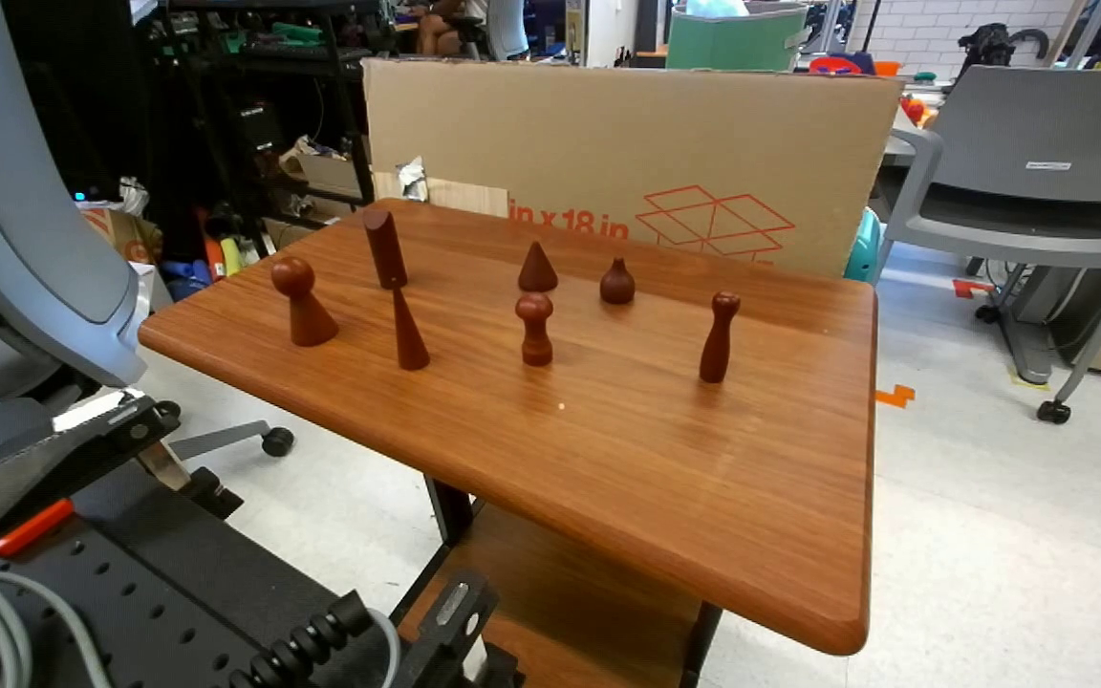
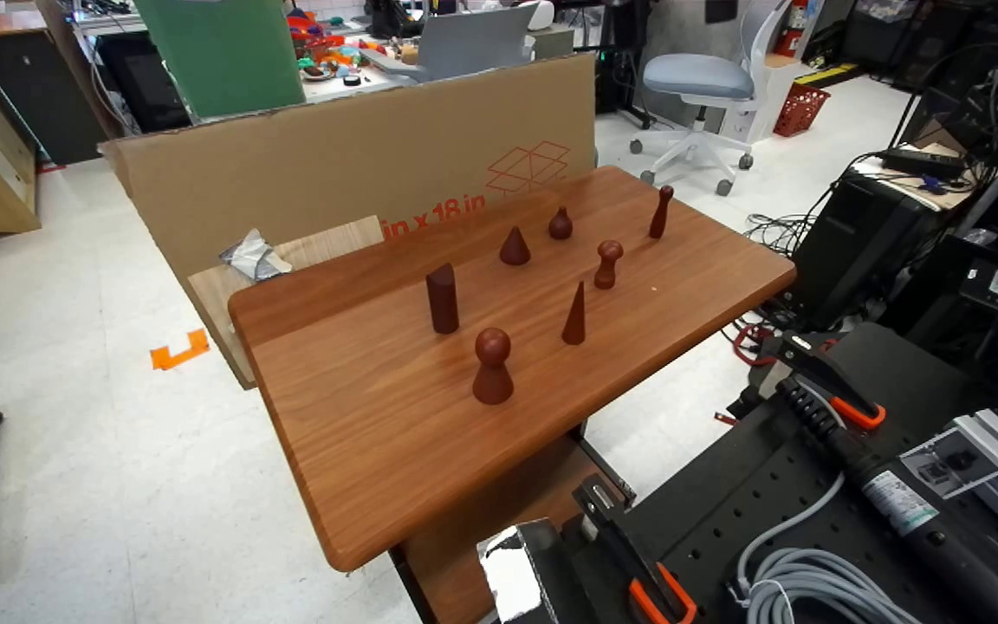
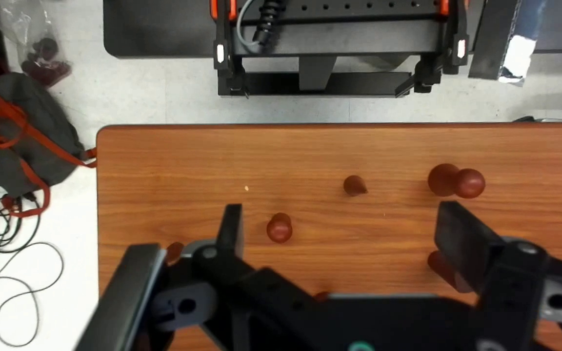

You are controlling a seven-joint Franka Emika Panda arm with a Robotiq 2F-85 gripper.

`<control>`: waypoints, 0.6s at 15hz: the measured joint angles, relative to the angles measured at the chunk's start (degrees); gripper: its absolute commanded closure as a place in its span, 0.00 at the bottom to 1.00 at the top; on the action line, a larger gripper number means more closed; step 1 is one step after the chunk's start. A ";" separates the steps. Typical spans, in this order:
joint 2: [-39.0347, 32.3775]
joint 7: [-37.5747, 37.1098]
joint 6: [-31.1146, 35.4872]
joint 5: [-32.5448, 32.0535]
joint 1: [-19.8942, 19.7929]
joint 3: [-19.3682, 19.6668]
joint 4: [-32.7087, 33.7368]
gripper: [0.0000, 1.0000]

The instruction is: Move the back second left object forward

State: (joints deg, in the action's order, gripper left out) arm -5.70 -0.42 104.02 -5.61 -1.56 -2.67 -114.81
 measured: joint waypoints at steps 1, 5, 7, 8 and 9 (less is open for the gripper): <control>-3.70 1.28 -0.48 0.00 0.00 0.41 2.85 0.00; -16.27 3.61 -1.19 0.01 0.21 0.79 13.25 0.00; -20.85 3.80 -1.19 0.01 0.72 0.77 17.13 0.00; -22.74 3.80 -1.08 0.06 1.01 0.72 18.64 0.00; -24.38 3.78 -0.58 0.20 1.29 0.68 19.86 0.00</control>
State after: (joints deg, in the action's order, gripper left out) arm -30.08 3.36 103.43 -5.41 -0.27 -1.99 -94.95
